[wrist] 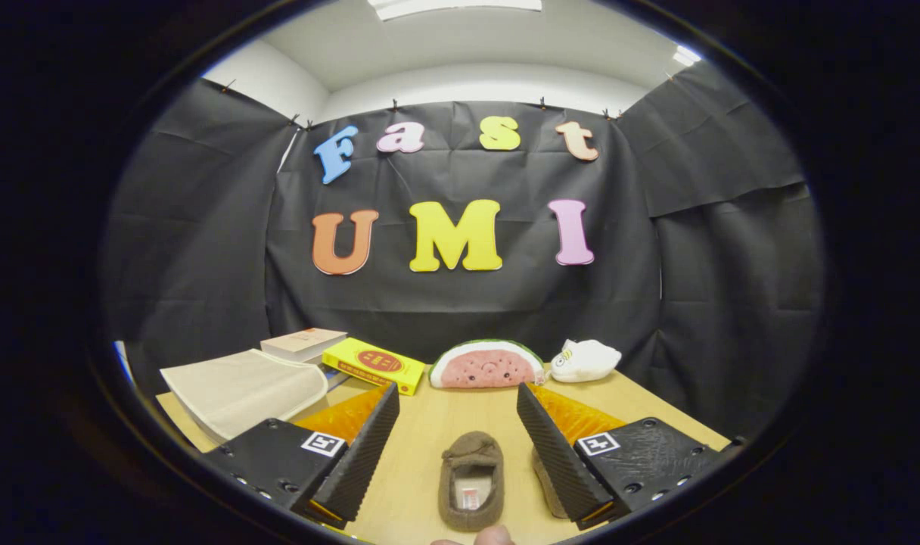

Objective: Open the storage box then place both shoes into the box .Put the left shoe in first, then the right shoe, with the right side of both shoes facing outward in a uniform manner.

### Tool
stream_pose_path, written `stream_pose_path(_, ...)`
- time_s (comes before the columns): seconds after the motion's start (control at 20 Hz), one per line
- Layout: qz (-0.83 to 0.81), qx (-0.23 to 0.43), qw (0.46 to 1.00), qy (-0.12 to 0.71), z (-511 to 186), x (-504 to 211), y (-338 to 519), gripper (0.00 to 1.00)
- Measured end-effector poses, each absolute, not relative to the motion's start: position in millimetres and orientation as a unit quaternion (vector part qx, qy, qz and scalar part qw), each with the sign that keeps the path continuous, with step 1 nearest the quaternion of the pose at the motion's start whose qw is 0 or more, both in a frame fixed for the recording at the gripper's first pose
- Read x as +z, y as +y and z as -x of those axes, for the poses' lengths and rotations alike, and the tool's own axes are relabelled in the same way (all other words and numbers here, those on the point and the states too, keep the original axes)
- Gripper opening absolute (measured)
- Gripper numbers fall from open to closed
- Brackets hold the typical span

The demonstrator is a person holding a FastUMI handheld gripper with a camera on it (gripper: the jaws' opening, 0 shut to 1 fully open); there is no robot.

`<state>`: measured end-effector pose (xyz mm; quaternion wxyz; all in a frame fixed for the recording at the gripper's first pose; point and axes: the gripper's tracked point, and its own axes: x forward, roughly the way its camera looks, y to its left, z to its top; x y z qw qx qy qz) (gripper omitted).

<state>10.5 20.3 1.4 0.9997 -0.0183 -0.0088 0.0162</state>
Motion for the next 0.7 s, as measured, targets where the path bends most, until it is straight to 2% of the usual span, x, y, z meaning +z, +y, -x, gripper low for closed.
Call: stream_pose_path(0.7,0.01,0.05,0.999,-0.009,-18,0,46,0.95)
